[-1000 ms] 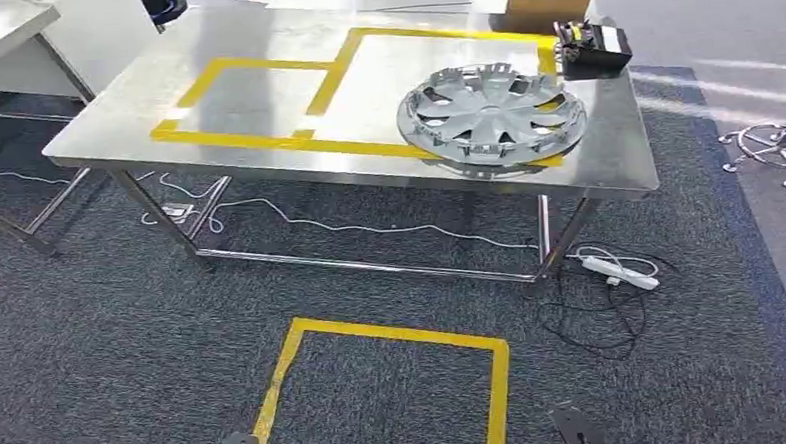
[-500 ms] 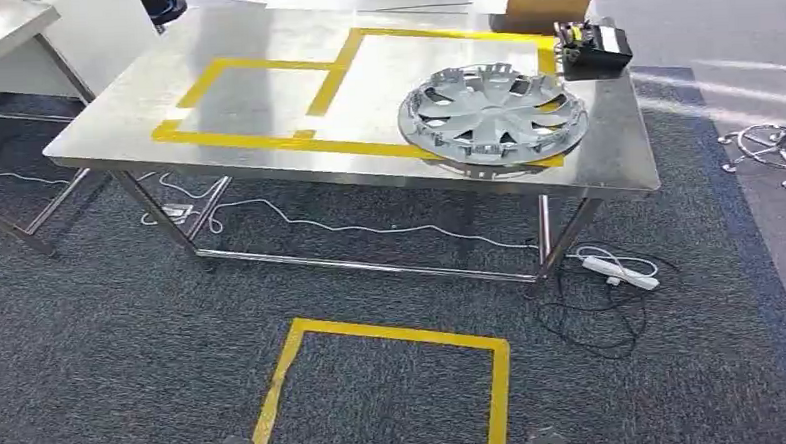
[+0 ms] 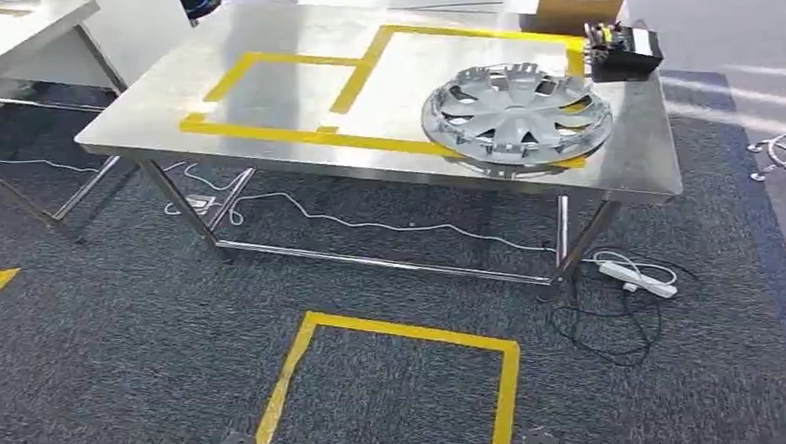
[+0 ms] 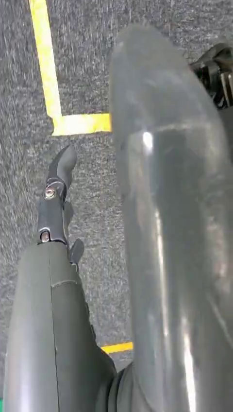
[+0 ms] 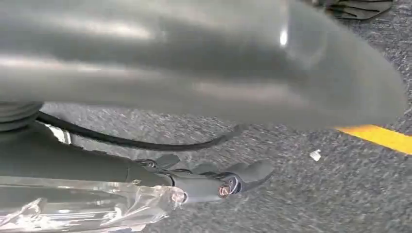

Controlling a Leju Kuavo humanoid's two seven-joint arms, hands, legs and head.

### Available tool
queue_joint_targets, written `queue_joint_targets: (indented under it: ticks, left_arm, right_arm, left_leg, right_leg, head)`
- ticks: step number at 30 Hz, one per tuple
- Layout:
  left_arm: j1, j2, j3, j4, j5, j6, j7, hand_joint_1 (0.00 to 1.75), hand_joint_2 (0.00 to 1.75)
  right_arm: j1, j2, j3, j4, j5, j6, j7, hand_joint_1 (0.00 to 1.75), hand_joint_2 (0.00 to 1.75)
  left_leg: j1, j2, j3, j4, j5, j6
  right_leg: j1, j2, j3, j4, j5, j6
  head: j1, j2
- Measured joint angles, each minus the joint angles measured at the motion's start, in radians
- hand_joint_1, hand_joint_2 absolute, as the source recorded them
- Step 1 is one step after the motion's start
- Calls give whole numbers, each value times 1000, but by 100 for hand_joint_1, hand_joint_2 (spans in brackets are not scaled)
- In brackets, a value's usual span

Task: Take the parts from the cabinet and place them on the table.

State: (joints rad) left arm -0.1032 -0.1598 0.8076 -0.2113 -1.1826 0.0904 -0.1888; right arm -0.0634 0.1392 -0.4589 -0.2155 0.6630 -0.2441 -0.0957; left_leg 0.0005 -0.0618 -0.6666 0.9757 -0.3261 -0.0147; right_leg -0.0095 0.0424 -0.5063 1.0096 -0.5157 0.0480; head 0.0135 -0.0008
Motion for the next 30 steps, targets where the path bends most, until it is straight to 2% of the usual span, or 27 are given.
queue_joint_targets:
  ticks: [1, 2, 3, 4, 5, 6, 8, 9, 10, 11, 12, 13, 14, 15, 16, 18, 19, 20, 21, 23, 24, 25, 26, 27, 28, 29, 30]
  left_arm:
    - [0, 0, 0, 0, 0, 0, 0, 0, 0]
    - [1, 0, 0, 0, 0, 0, 0, 0, 0]
    - [3, 1, 0, 0, 0, 0, 0, 0, 0]
    - [5, 1, 0, 0, 0, 0, 0, 0, 0]
    - [6, 1, 0, 0, -1, 0, 0, 0, 0]
    - [5, 0, 0, 0, -1, 0, 0, 0, 0]
    - [2, 0, 0, 0, -2, 0, 0, 0, 0]
    - [3, 0, 0, 0, -2, 0, 0, 0, 0]
    - [5, 0, 0, 0, -2, 0, 0, 0, 0]
    - [5, 0, 0, 0, -2, 0, 0, 0, 0]
    - [5, 0, 0, 0, -2, 0, 0, 0, 0]
    - [4, 0, 0, 0, -3, 0, 0, 0, 0]
    - [2, 0, -1, 0, -3, 0, 0, 0, 0]
    - [-3, 0, -1, 0, -3, 0, 0, 0, 0]
    - [-2, 1, -1, 0, -3, 0, 0, 0, 0]
    - [0, 1, -1, 0, -3, 0, 0, 0, 0]
    - [0, 1, -1, 0, -3, 0, 1, 0, 0]
    - [0, 1, -1, 0, -3, 0, 1, 0, 0]
    - [-3, 0, -1, 0, -3, 0, 2, 0, 0]
    - [-4, 0, -1, 0, -3, 0, 2, 0, 0]
    - [-3, 0, -1, 0, -3, 0, 3, 0, 0]
    - [-1, 1, -1, 0, -3, 0, 4, 0, 0]
    - [-1, 1, -1, 0, -3, 0, 5, 0, 0]
    - [-1, 1, -1, 0, -3, 0, 5, 0, 0]
    - [-1, 1, -1, 0, -3, 0, 5, 0, 0]
    - [-1, 0, -1, 0, -3, 0, 5, 0, 0]
    - [-2, 1, -1, 0, -3, 0, 6, 0, 0]
  right_arm:
    - [-1, 0, 0, 0, 1, 0, 0, 0, 0]
    - [-2, 0, 0, 0, 2, 0, 2, 0, 0]
    - [-1, 1, 0, 0, 3, 0, 2, 0, 0]
    - [-1, 2, 0, 0, 3, 0, 2, 0, 0]
    - [-2, 2, 0, 0, 4, 0, 2, 0, 0]
    - [-1, 2, 0, 0, 4, 0, 2, 0, 0]
    - [4, 2, -1, 0, 4, 0, 3, 0, 0]
    - [6, 2, -1, 0, 4, 0, 3, 0, 0]
    - [7, 2, -1, 0, 4, 0, 3, 0, 0]
    - [6, 2, -1, 0, 5, 0, 3, 0, 0]
    - [5, 2, -1, 0, 7, 0, 3, 0, 0]
    - [4, 3, -1, 0, 7, 0, 4, 0, 0]
    - [3, 3, -1, 0, 8, 0, 5, 0, 0]
    - [3, 3, -1, 0, 10, 0, 5, 0, 0]
    - [2, 3, -1, 0, 10, 0, 5, 0, 0]
    - [1, 3, -1, 0, 11, 0, 6, 0, 0]
    - [0, 3, -1, 0, 12, 1, 6, 0, 0]
    - [-1, 3, -1, 0, 13, 1, 6, 0, 0]
    - [-1, 3, -1, 0, 13, 1, 6, 0, 0]
    - [1, 3, -1, 1, 13, 1, 6, 0, 0]
    - [4, 3, -1, 1, 14, 1, 8, 0, 0]
    - [6, 3, -1, 2, 14, 1, 8, 0, 0]
    - [6, 3, -1, 2, 15, 2, 8, 0, 0]
    - [6, 4, -1, 2, 15, 2, 8, 0, 0]
    - [5, 4, -1, 2, 15, 2, 8, 0, 0]
    - [4, 4, -1, 2, 15, 2, 8, 0, 0]
    - [3, 5, -1, 4, 15, 2, 8, 0, 0]
  left_leg:
    - [0, -1, 0, -3, 4, -4]
    - [3, -7, 1, -9, 11, -11]
    - [6, -13, 0, -11, 16, -17]
    - [6, 1, -5, -3, 5, -20]
    - [4, 25, -21, 34, -37, -23]
    - [5, 39, -51, 112, -92, -27]
    - [6, 49, -117, 288, -177, -32]
    - [6, 49, -128, 333, -193, -33]
    - [6, 50, -111, 324, -185, -32]
    - [6, 52, -76, 274, -161, -30]
    - [6, 60, -24, 194, -129, -27]
    - [5, 86, 45, 87, -96, -22]
    - [0, 141, 84, 26, -101, -21]
    - [-2, 133, 85, 17, -102, -10]
    - [-5, 121, 82, 17, -102, -7]
    - [-7, 104, 80, 15, -101, 4]
    - [2, 90, 82, 10, -96, 12]
    - [2, 84, 81, 10, -95, 17]
    - [2, 74, 79, 10, -94, 23]
    - [0, 51, 75, 10, -92, 27]
    - [-1, 40, 74, 11, -91, 28]
    - [-2, 27, 74, 11, -91, 29]
    - [-2, 14, 74, 12, -90, 28]
    - [-2, 0, 75, 12, -89, 26]
    - [-2, -12, 75, 13, -87, 25]
    - [-1, -19, 74, 13, -86, 22]
    - [-6, -28, 68, 18, -83, 15]
  right_leg:
    - [2, -2, -2, 1, 1, -5]
    - [8, -8, -2, 4, 4, -15]
    - [7, -16, -3, 3, 10, -24]
    - [2, -28, -5, -1, 18, -35]
    - [2, -32, -5, -1, 22, -42]
    - [2, -41, -10, 0, 27, -44]
    - [3, -62, -20, 1, 31, -44]
    - [4, -74, -23, 1, 32, -43]
    - [4, -85, -24, 1, 32, -43]
    - [4, -94, -24, 1, 32, -42]
    - [3, -104, -23, 1, 32, -40]
    - [4, -112, -20, 1, 29, -36]
    - [10, -118, -18, 2, 26, -30]
    - [16, -123, -21, 5, 22, -22]
    - [16, -132, -14, 0, 23, -17]
    - [15, -149, -5, -7, 24, -7]
    - [12, -148, -10, -4, 16, 0]
    - [10, -102, -16, 22, -8, 6]
    - [8, -70, -44, 88, -48, 8]
    - [9, -48, -123, 255, -122, 11]
    - [9, -46, -152, 310, -135, 11]
    - [9, -46, -158, 313, -119, 9]
    - [9, -45, -139, 265, -81, 6]
    - [9, -40, -98, 177, -29, 2]
    - [8, -24, -52, 79, 18, -2]
    - [5, 18, -21, 9, 27, -6]
    - [4, 25, -18, -4, 23, -5]
  head:
    - [-2, 0]
    - [-2, 0]
    - [-1, 0]
    - [-2, 0]
    - [-7, 0]
    - [-15, 0]
    - [-14, 0]
    - [-14, 0]
    - [-13, 0]
    - [-15, 0]
    - [-13, 0]
    - [-14, 0]
    - [-15, 0]
    - [-16, 0]
    - [-10, 0]
    - [-12, 0]
    - [-12, 0]
    - [-6, 0]
    - [-3, 0]
    - [-1, 0]
    - [-1, 0]
    - [-1, 0]
    - [0, 0]
    - [-1, 0]
    - [0, 0]
    - [1, 0]
    - [0, 0]
